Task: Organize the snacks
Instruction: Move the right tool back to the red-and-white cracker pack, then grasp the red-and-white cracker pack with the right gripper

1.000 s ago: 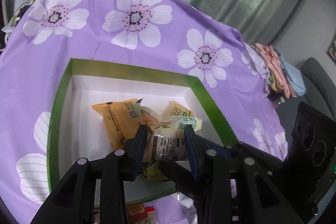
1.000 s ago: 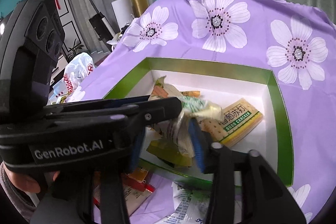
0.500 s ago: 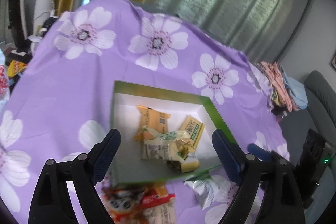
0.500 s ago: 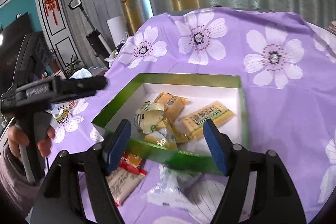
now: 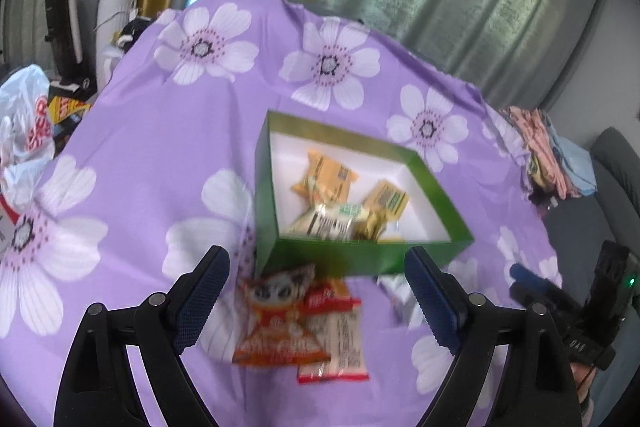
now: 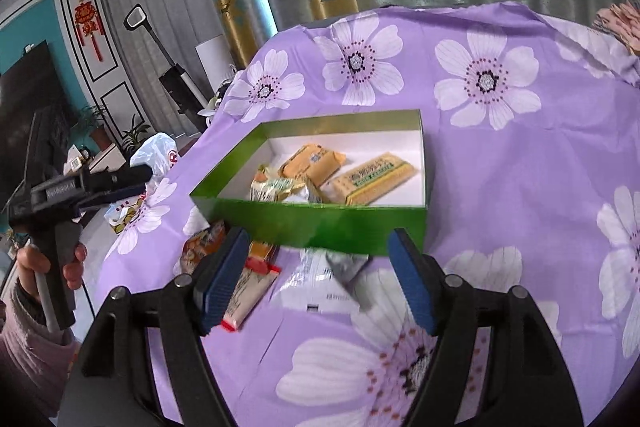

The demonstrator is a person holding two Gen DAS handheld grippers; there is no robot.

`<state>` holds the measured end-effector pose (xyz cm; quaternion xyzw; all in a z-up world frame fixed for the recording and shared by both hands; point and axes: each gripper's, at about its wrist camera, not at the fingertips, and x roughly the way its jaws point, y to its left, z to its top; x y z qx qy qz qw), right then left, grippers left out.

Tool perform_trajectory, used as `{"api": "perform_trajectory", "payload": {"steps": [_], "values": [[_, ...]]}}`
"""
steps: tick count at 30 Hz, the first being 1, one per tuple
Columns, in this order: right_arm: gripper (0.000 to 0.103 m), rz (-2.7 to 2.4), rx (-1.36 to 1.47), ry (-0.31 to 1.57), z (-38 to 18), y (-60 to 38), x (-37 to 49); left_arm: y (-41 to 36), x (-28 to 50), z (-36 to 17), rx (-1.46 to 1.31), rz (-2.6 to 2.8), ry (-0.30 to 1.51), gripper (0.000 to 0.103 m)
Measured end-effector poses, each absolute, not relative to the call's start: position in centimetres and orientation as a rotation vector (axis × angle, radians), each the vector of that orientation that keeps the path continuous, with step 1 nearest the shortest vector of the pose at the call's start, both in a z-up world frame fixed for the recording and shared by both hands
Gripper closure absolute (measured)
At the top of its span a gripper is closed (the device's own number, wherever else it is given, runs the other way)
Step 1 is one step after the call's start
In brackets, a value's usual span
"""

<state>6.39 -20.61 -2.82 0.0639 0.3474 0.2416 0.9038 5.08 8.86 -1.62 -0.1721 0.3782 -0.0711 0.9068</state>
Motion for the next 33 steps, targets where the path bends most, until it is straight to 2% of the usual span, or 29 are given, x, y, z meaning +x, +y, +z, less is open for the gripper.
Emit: {"api": "perform_trajectory", "payload": {"steps": [15, 27, 32, 33], "values": [[0.030, 0.516, 0.142, 0.818, -6.6, -20.8, 2.4, 6.6, 0.8, -4.3, -0.425, -0.264, 0.834, 0.014], [0.031, 0.711, 0.101, 0.889, -9.1, -15.2, 1.6, 6.5, 0.4, -9.0, -0.453, -0.258, 0.944, 0.014], [0.041, 0.760, 0.088, 0.933, -10.7, -12.6, 2.5, 5.6, 1.7, -9.9, -0.454, -0.273, 0.966, 0.015], [0.042, 0.764, 0.092, 0.940, -11.0, -12.3, 2.8, 5.5, 2.1, -10.2, -0.451, -0.273, 0.975, 0.019]]}}
